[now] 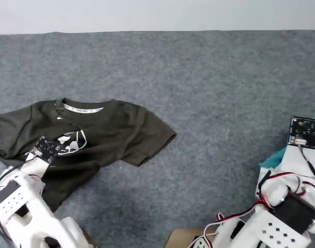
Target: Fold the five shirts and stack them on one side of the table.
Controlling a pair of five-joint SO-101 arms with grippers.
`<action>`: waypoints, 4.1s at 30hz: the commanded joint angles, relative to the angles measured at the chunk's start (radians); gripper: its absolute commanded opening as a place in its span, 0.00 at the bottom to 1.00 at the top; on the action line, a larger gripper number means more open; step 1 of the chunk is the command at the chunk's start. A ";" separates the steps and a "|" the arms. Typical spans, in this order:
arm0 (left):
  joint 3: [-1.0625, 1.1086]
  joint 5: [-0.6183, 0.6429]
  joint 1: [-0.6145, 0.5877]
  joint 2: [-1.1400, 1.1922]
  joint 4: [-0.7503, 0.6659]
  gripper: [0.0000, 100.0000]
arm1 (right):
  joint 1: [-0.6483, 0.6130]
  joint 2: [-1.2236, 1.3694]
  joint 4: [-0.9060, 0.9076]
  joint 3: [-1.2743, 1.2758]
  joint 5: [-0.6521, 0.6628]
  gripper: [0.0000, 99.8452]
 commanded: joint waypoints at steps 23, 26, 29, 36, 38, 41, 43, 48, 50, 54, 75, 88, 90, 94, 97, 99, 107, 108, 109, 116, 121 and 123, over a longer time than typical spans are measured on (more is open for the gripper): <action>-0.397 -0.002 0.020 0.451 0.354 0.14 | -0.010 -0.016 -0.007 -0.011 0.003 0.01; -0.398 0.002 0.020 0.514 0.276 0.14 | -0.010 -0.016 -0.007 -0.011 0.003 0.01; -0.429 0.048 0.020 0.557 0.226 0.14 | -0.010 -0.016 -0.007 -0.011 0.003 0.01; -0.568 0.077 0.025 0.606 0.180 0.14 | -0.010 -0.016 -0.007 -0.011 0.003 0.01; -0.611 0.077 0.025 0.631 0.178 0.14 | -0.010 -0.016 -0.007 -0.011 0.003 0.01; -0.671 0.078 0.021 0.655 0.192 0.14 | -0.010 -0.016 -0.007 -0.011 0.003 0.01; -0.705 0.078 0.021 0.660 0.241 0.14 | -0.010 -0.016 -0.007 -0.011 0.003 0.01; -0.776 0.077 0.025 0.660 0.390 0.14 | -0.010 -0.016 -0.007 -0.009 0.003 0.01; -0.800 0.077 0.025 0.658 0.440 0.14 | -0.010 -0.016 -0.007 -0.009 0.003 0.01; -0.852 0.077 0.020 0.658 0.506 0.14 | -0.010 -0.016 -0.007 -0.009 0.003 0.01; -1.155 0.201 0.015 0.658 0.623 0.14 | -0.010 -0.016 -0.008 -0.005 0.002 0.01; -1.242 0.143 0.071 0.664 0.918 0.14 | -0.012 -0.016 -0.008 -0.005 0.002 0.01; -1.207 0.109 0.071 0.657 0.945 0.14 | -0.012 -0.016 -0.008 -0.005 0.002 0.01; -1.064 0.020 0.043 0.611 0.945 0.14 | -0.012 -0.016 -0.008 -0.005 0.002 0.01; -0.920 -0.043 0.038 0.560 0.944 0.14 | -0.012 -0.016 -0.008 -0.003 0.002 0.01; -0.840 -0.071 0.038 0.522 0.941 0.14 | -0.012 -0.016 -0.008 -0.003 0.002 0.01; -0.685 -0.146 0.037 0.488 0.792 0.19 | -0.012 -0.016 -0.008 -0.003 0.002 0.01; -0.665 -0.146 0.037 0.488 0.756 0.19 | -0.012 -0.016 -0.008 -0.003 0.002 0.01; -0.647 -0.146 0.037 0.488 0.724 0.19 | -0.012 -0.016 -0.008 -0.003 0.002 0.01; -0.581 -0.149 0.017 0.488 0.532 0.22 | -0.012 -0.016 -0.008 -0.003 0.003 0.01; -0.530 -0.172 -0.005 0.488 0.451 0.23 | -0.012 -0.016 -0.008 -0.003 0.003 0.01; -0.509 -0.201 -0.014 0.488 0.448 0.23 | -0.012 -0.016 -0.008 -0.003 0.003 0.01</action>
